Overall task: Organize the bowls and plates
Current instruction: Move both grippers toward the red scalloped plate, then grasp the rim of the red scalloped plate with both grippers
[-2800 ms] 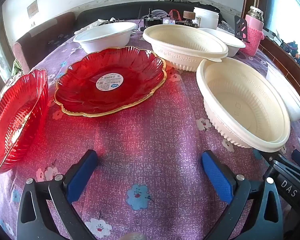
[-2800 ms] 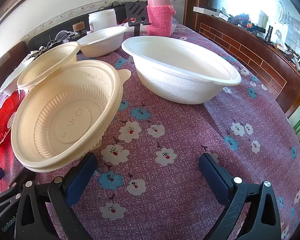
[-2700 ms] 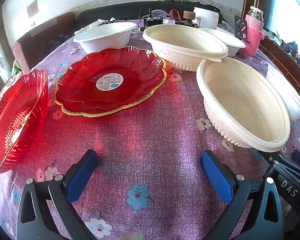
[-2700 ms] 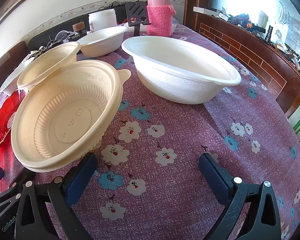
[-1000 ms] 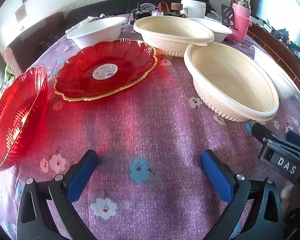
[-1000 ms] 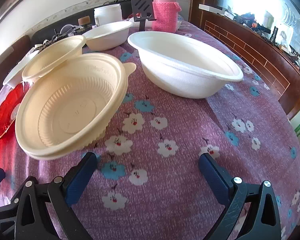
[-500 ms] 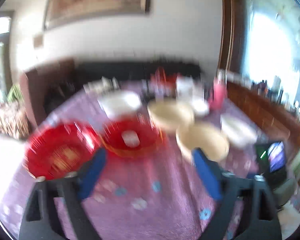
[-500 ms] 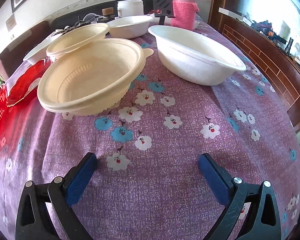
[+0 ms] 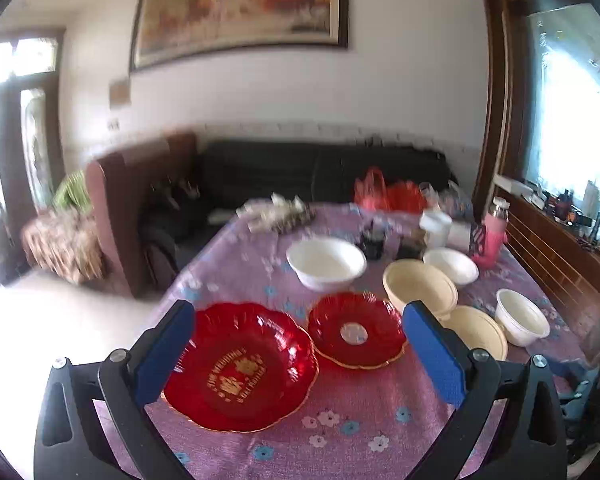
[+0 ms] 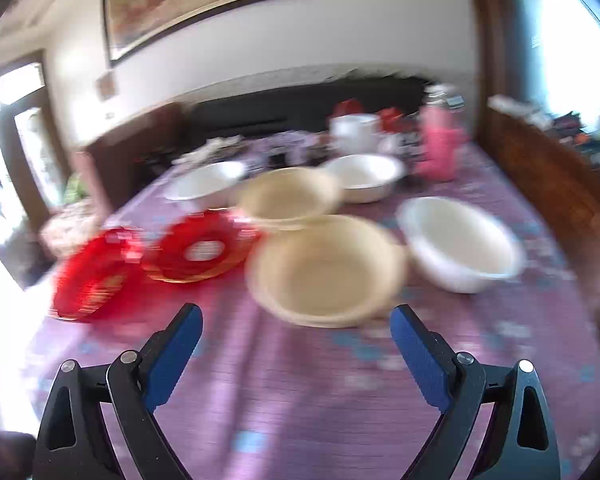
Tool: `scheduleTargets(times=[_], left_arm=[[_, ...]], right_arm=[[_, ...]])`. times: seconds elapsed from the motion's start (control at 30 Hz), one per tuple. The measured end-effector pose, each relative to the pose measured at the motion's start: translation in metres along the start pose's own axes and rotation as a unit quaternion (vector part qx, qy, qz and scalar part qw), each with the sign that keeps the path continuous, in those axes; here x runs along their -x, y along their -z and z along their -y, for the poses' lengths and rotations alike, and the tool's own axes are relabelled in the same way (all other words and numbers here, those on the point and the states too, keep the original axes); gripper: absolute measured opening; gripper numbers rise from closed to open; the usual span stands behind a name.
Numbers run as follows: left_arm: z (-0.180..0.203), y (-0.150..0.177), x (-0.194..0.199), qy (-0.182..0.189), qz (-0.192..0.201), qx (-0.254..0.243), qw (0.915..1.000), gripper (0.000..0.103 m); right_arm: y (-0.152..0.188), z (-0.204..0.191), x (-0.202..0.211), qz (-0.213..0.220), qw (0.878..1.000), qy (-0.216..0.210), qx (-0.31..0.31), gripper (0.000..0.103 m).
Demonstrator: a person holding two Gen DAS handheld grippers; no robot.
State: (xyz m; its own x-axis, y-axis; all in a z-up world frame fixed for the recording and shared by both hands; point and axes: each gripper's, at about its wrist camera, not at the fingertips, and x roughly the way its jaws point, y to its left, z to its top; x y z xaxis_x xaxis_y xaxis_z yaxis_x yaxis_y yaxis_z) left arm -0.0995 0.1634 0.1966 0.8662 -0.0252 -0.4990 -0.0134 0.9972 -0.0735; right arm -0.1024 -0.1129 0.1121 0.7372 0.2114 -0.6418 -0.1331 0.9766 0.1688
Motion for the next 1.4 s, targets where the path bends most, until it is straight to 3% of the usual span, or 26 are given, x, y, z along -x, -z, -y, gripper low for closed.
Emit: scheduleTargets(times=[0.1,0.2,0.27,0.4,0.73,0.9,1.03,1.17,1.3,1.4], left_arm=[[-0.009,-0.009,-0.037,0.021,-0.049,0.018,0.9984,0.103],[-0.011,-0.017,-0.084,0.028,-0.103,0.019,0.9941,0.103],[-0.011,-0.018,-0.117,0.034,-0.141,0.020,0.9893,0.103],[-0.010,-0.014,-0.173,0.042,-0.203,0.028,0.9778,0.103],[-0.011,-0.007,-0.253,0.040,-0.276,0.053,0.9590,0.103],[-0.005,-0.001,-0.274,0.051,-0.301,0.064,0.9501,0.103],[0.001,0.000,-0.280,0.041,-0.300,0.047,0.9517,0.103],[0.003,-0.001,-0.288,0.053,-0.312,0.057,0.9470,0.103],[0.012,-0.002,-0.297,0.057,-0.321,0.040,0.9444,0.103],[0.021,0.002,-0.309,0.059,-0.346,0.021,0.9360,0.103]], right_arm=[[-0.011,-0.017,-0.032,-0.052,0.991,-0.113,-0.052,0.097],[-0.009,-0.030,-0.068,-0.092,0.978,-0.161,-0.098,0.093],[-0.010,-0.038,-0.094,-0.109,0.974,-0.164,-0.109,0.086],[-0.016,-0.054,-0.129,-0.131,0.973,-0.148,-0.121,0.083],[-0.030,-0.066,-0.159,-0.110,0.987,-0.074,-0.087,0.083],[-0.028,-0.060,-0.159,-0.098,0.987,-0.084,-0.094,0.083],[-0.021,-0.052,-0.153,-0.103,0.980,-0.119,-0.121,0.083],[-0.015,-0.049,-0.154,-0.120,0.969,-0.156,-0.152,0.083],[-0.020,-0.049,-0.164,-0.128,0.969,-0.134,-0.165,0.083],[-0.023,-0.049,-0.174,-0.128,0.969,-0.118,-0.175,0.083]])
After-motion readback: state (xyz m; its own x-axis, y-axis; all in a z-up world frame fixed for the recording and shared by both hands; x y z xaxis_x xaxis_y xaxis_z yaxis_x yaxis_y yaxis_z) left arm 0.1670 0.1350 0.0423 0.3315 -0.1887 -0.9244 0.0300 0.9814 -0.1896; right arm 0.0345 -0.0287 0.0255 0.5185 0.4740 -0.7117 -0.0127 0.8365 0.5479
